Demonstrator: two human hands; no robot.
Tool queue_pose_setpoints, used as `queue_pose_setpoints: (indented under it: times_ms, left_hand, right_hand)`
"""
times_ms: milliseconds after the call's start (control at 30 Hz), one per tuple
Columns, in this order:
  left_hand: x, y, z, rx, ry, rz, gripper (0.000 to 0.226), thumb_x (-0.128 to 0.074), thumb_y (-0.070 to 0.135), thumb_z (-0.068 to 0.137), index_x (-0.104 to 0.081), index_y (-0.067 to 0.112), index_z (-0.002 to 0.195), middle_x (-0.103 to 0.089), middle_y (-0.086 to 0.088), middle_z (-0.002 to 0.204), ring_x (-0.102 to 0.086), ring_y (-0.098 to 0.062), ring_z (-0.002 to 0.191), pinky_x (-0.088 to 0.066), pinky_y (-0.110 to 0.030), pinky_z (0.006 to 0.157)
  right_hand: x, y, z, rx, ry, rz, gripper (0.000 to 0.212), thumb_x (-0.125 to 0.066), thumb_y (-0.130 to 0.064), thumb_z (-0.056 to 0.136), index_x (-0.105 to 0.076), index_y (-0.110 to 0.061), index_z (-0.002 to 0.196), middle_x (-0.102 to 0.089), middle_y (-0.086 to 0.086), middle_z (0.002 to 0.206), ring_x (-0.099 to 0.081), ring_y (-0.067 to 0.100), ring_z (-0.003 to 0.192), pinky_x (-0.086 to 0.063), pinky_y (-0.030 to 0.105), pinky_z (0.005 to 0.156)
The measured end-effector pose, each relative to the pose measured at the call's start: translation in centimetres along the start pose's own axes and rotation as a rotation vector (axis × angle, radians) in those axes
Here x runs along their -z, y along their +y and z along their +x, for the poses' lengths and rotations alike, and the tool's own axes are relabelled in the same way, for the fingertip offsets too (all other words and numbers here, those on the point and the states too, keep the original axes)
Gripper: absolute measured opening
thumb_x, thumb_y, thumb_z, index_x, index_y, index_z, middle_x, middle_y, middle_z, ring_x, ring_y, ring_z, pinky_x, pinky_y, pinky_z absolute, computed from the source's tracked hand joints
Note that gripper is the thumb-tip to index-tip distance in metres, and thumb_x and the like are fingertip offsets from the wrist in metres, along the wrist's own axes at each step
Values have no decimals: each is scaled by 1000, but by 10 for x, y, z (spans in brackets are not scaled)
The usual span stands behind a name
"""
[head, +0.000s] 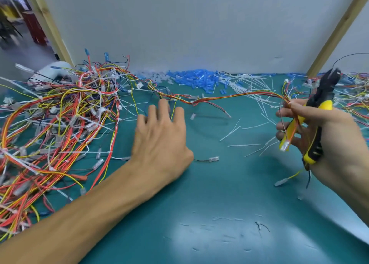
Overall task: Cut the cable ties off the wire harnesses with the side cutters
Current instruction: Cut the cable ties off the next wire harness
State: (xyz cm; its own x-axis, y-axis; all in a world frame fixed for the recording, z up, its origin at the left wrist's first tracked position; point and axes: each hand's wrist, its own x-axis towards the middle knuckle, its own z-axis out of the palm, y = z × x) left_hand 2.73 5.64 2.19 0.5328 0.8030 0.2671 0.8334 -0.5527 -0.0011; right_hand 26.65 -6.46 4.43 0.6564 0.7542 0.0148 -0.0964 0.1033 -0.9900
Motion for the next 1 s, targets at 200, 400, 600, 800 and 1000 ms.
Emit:
queue_pose_setpoints:
  times_ms: [200, 400, 600, 800, 1000]
  left_hand:
    - [6, -16, 11, 6, -27, 99, 12, -52, 15, 85, -47, 16, 95, -62, -13, 107, -61, -37, 99, -32, -40, 75]
    - [7, -15, 15, -214, 265, -477, 19, -68, 0, 89, -65, 9, 105, -65, -7, 98, -64, -30, 90, -50, -44, 81]
    - [5, -8, 12, -346, 424, -681, 15, -70, -8, 85, -71, 6, 90, -66, 1, 78, -61, -15, 72, -49, -28, 73]
    - [-12, -23, 21, -209, 84, -576, 53, -56, -15, 69, -72, 15, 110, -59, 1, 102, -66, -16, 89, -57, -37, 83]
    - [-20, -22, 21, -368, 48, -510, 32, -68, -5, 89, -80, 20, 106, -59, 4, 102, -63, -17, 85, -56, -36, 81]
  right_hand:
    - [1, 3, 2, 342, 89, -337, 9, -74, -26, 93, -72, -32, 86, -69, -11, 82, -62, 4, 73, -54, 34, 72]
    - [-5, 8, -9, 612, -18, -798, 22, -72, -45, 94, -71, -26, 104, -66, -13, 89, -62, 16, 81, -54, 42, 77]
    - [-15, 13, -21, 481, -159, -860, 38, -85, -52, 75, -69, -35, 104, -65, 0, 68, -62, 26, 62, -57, 46, 64]
    - [-9, 13, -19, 223, -344, -986, 55, -88, -55, 67, -53, -46, 109, -62, -11, 88, -65, 21, 73, -57, 52, 75]
    - [-8, 11, -22, 243, -300, -1142, 46, -90, -49, 67, -54, -37, 92, -64, -14, 87, -60, 3, 77, -46, 30, 65]
